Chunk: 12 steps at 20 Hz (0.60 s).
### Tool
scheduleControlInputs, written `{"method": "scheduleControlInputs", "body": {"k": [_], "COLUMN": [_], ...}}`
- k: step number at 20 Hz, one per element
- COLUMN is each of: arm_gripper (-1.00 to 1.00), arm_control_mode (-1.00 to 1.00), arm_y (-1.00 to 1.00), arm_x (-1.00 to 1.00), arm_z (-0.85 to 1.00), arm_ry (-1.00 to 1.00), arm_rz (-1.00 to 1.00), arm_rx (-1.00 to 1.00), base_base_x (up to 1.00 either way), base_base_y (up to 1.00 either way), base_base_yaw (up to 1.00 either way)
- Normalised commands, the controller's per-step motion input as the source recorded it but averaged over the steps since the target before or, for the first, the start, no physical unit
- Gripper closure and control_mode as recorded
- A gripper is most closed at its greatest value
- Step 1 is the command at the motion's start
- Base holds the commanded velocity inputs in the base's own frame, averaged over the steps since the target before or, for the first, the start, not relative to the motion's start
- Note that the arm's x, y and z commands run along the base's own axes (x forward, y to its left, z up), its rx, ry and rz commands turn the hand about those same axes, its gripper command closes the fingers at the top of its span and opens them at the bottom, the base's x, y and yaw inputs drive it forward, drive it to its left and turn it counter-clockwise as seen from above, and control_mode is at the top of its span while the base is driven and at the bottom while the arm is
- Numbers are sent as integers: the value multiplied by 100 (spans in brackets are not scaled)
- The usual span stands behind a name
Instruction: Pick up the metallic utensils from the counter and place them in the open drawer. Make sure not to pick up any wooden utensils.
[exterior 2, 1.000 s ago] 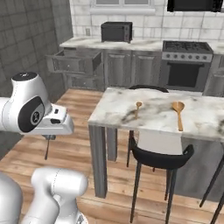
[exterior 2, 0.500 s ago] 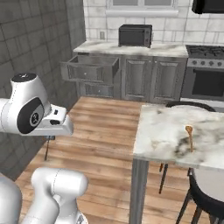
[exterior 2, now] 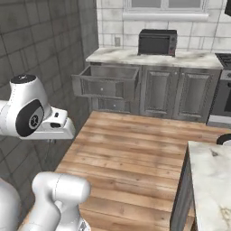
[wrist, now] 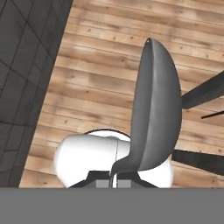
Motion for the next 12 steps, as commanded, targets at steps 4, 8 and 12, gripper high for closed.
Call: {"method": "scheduleControlInputs", "body": {"k": [4,8,12], "arm_gripper": [100,100,100], "arm_control_mode": [100,100,100], "arm_y": [0,0,0], "arm_x": [0,0,0], "arm_z": [0,0,0], "arm_ry": [0,0,0], "arm_rz": [0,0,0], "arm_rx": [0,0,0], "base_base_x": [100,100,100], "base_base_y": [16,1,0], "base_base_yaw": [0,0,1]}}
